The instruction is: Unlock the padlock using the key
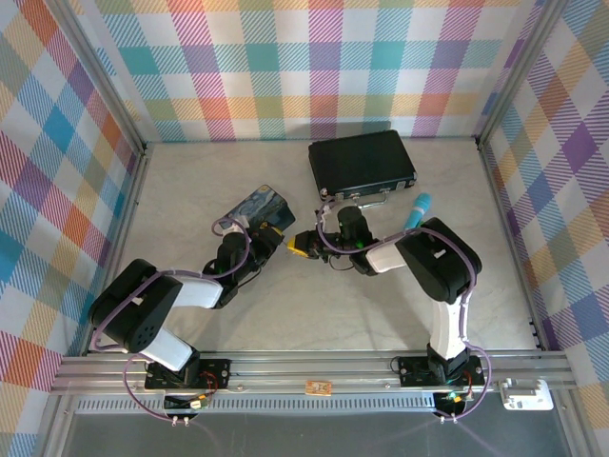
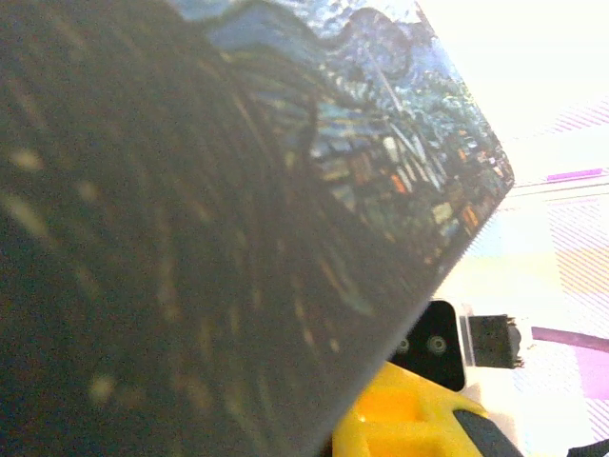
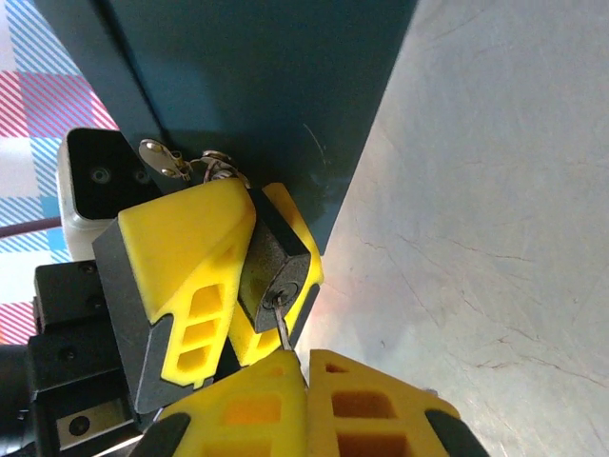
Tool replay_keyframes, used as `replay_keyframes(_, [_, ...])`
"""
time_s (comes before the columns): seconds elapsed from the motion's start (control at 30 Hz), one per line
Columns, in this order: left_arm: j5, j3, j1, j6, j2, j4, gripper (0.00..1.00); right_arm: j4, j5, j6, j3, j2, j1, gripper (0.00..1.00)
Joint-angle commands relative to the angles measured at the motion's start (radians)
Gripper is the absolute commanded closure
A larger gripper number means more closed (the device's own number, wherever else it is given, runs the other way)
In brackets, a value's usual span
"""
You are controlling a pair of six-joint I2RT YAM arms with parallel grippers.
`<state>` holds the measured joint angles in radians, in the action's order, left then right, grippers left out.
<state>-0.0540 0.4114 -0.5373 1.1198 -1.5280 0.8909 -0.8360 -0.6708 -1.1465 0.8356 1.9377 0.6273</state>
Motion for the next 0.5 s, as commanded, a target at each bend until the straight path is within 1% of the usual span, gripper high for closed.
replay_keyframes(0.0, [-0.274, 0.047, -0.078, -0.031, 0.052, 0.063, 1.00, 0.132, 0.158, 0.133, 0.066, -0.036, -0.005, 1.00])
replay_keyframes(0.07, [-0.273, 0.050, -0.078, -0.029, 0.047, 0.070, 1.00, 0.148, 0.179, 0.135, 0.061, -0.049, -0.005, 1.00])
replay_keyframes(0.23, [-0.268, 0.070, -0.078, -0.037, 0.035, 0.079, 1.00, 0.113, 0.222, 0.084, 0.030, -0.075, -0.005, 1.00])
replay_keyframes(0.3, [-0.262, 0.077, -0.078, -0.041, 0.030, 0.077, 1.00, 0.170, 0.228, 0.058, 0.034, -0.094, -0.006, 1.00])
replay_keyframes(0.37, [-0.264, 0.077, -0.078, -0.048, 0.026, 0.077, 1.00, 0.184, 0.218, 0.024, 0.029, -0.105, -0.007, 1.00])
replay_keyframes(0.47, [-0.265, 0.068, -0.077, -0.058, 0.025, 0.087, 1.00, 0.111, 0.161, -0.071, 0.010, -0.101, -0.013, 1.00])
